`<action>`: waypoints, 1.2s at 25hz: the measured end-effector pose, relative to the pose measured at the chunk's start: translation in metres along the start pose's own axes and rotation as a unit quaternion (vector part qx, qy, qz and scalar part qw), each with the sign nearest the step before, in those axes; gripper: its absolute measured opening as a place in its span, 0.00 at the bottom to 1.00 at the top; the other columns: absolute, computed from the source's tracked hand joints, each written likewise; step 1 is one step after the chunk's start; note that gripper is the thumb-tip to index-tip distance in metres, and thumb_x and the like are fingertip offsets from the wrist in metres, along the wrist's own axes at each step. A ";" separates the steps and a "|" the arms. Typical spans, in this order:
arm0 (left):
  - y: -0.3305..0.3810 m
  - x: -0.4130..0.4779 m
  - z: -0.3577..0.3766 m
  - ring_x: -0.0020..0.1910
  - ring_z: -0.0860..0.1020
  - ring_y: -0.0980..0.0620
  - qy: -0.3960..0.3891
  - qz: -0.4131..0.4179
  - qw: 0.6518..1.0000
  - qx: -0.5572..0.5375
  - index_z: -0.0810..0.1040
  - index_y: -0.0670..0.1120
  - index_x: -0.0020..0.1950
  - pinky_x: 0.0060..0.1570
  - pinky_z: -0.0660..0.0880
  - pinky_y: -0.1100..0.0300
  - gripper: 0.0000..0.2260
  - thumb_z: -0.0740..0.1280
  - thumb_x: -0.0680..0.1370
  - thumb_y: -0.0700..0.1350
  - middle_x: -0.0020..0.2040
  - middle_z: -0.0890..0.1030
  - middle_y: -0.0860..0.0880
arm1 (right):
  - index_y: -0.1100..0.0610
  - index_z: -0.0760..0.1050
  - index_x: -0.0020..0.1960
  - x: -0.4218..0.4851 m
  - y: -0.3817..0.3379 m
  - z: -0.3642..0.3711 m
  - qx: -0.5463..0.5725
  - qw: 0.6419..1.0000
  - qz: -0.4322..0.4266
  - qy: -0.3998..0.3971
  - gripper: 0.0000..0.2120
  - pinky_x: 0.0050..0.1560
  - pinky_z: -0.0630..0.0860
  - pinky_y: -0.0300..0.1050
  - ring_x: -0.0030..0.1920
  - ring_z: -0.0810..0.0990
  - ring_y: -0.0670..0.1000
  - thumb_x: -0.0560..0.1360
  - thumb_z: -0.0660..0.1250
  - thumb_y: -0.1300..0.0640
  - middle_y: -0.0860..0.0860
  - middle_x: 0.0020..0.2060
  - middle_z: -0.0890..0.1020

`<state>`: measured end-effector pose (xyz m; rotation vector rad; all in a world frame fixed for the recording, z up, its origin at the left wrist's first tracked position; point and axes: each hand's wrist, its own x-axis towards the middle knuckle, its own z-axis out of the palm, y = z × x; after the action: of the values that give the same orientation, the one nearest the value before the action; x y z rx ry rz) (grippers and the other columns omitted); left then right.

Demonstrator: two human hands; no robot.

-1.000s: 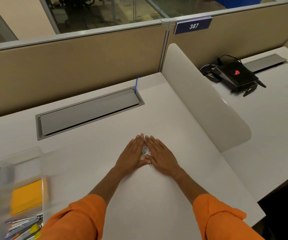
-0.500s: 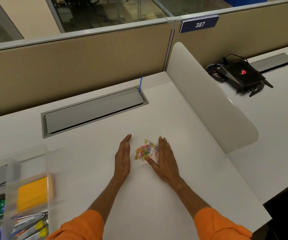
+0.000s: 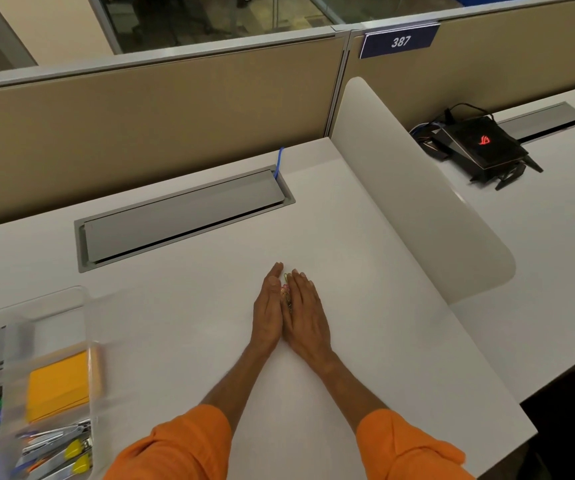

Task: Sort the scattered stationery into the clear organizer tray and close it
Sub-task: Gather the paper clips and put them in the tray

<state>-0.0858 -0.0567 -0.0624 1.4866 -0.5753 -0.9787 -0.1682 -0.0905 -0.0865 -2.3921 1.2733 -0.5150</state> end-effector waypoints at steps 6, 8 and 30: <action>0.005 0.004 -0.008 0.69 0.71 0.59 0.016 -0.015 0.997 -0.080 0.70 0.46 0.72 0.73 0.63 0.56 0.25 0.52 0.81 0.58 0.69 0.74 0.51 | 0.56 0.58 0.76 0.000 0.007 -0.005 0.084 0.996 -0.008 -0.009 0.26 0.74 0.61 0.49 0.75 0.58 0.45 0.81 0.54 0.46 0.50 0.75 0.63; 0.007 0.002 -0.018 0.68 0.72 0.57 0.054 -0.005 0.992 -0.111 0.71 0.44 0.71 0.73 0.64 0.55 0.26 0.52 0.80 0.58 0.68 0.76 0.49 | 0.55 0.58 0.76 0.003 0.009 -0.008 0.059 0.998 -0.021 -0.002 0.31 0.76 0.57 0.49 0.76 0.56 0.47 0.79 0.55 0.40 0.50 0.76 0.62; 0.007 -0.002 -0.034 0.66 0.75 0.55 0.083 -0.013 0.984 -0.159 0.72 0.42 0.69 0.71 0.67 0.51 0.25 0.54 0.81 0.57 0.65 0.79 0.48 | 0.56 0.71 0.40 0.045 0.006 0.005 -0.137 0.977 -0.157 0.054 0.10 0.37 0.68 0.45 0.34 0.72 0.51 0.79 0.60 0.54 0.50 0.34 0.75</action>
<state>-0.0568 -0.0375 -0.0567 1.2757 -0.2642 -0.9094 -0.1464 -0.1309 -0.0871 -2.8557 1.0713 -0.5992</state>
